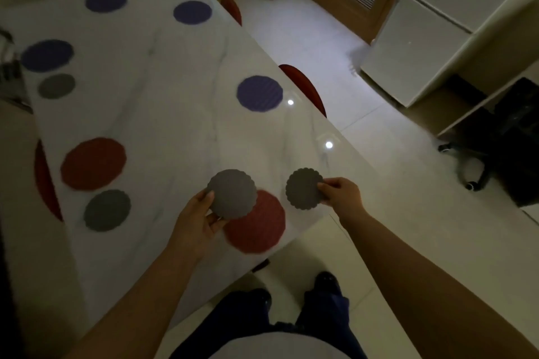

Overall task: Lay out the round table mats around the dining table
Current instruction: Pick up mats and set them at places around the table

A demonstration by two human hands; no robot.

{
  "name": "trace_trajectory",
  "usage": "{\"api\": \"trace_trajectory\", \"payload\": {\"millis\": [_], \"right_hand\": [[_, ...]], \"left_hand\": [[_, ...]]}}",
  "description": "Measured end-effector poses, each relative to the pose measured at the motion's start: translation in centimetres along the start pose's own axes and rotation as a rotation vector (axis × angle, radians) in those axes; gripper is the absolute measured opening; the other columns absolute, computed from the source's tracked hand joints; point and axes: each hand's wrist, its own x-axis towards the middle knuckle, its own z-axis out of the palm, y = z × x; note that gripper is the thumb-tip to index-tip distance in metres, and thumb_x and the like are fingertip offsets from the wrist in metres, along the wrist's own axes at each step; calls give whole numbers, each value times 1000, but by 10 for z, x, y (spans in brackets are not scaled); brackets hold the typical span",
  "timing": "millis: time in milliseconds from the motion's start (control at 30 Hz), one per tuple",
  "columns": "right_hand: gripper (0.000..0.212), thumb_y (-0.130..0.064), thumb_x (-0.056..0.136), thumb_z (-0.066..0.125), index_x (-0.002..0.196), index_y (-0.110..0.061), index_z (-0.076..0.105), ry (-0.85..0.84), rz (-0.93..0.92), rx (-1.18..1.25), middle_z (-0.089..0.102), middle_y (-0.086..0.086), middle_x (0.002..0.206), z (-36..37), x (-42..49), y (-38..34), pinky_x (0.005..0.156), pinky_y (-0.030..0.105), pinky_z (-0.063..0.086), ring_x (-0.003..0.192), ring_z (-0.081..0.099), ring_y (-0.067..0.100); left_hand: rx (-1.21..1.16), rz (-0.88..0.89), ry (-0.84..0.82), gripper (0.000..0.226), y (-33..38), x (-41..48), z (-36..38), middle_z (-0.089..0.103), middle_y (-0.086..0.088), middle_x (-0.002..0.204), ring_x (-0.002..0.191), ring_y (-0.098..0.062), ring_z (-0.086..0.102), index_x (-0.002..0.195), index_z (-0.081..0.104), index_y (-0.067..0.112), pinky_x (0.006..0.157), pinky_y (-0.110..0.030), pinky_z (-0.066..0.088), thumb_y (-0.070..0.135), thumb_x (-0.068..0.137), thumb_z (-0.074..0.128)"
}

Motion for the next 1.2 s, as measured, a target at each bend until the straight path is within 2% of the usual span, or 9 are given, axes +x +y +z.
{"api": "trace_trajectory", "payload": {"millis": [67,167,467,633,733,800,967,1100,1200], "right_hand": [[8,-14,84,66,91,-10,65,-52,-4,-72,68,12,94,2,13,3,80,37,57,82,66,22],[15,-15,83,66,95,-6,67,-124,-48,-208,69,14,96,2,27,4,85,41,56,83,66,25],[30,-17,88,58,117,-10,60,-202,-220,-636,65,10,114,-1,48,-3,82,28,45,99,62,24],[29,-21,91,56,118,-14,59,-222,-295,-641,64,8,119,-14,59,-14,88,29,43,101,60,20],[29,-24,92,54,119,-15,57,-315,-375,-514,62,6,120,-30,68,-31,93,29,43,99,56,15],[31,-29,94,51,122,-17,55,-406,-431,-422,60,4,124,-41,72,-48,98,35,47,105,57,15],[46,-42,93,49,136,-26,43,-599,-555,-320,50,-5,138,-75,80,-79,92,24,38,110,48,5],[53,-39,93,49,141,-19,36,-708,-526,-455,43,4,145,-99,100,-83,98,30,37,125,47,19],[48,-37,92,50,135,-17,42,-684,-590,-603,49,9,134,-114,123,-88,88,27,38,114,51,19]], "left_hand": [[-54,18,49,45,-7,-6,6,62,-7,125,103,-23,66,132,53,12,67,-30,60,24,89,59],[-107,60,104,41,-14,-15,16,62,-7,124,103,-23,64,132,52,11,66,-29,60,22,92,55],[-197,143,200,43,-32,-34,32,60,-10,130,107,-24,62,133,51,8,69,-28,59,24,93,54],[-185,165,223,37,-42,-32,56,63,-8,124,104,-22,64,128,55,10,67,-28,59,23,93,54],[-184,166,217,35,-49,-23,88,64,-11,122,103,-22,64,126,56,9,67,-30,60,22,93,54],[-194,164,207,37,-55,-15,115,64,-12,122,104,-23,64,129,54,7,68,-31,60,21,94,54],[-185,183,209,35,-83,7,188,66,-9,117,99,-24,66,126,54,10,63,-31,59,21,93,57],[-190,165,210,38,-109,28,241,68,-11,113,93,-23,69,124,56,10,62,-30,58,23,89,60],[-201,154,230,28,-120,49,270,68,-13,111,87,-24,72,115,60,11,60,-31,59,19,88,61]]}}
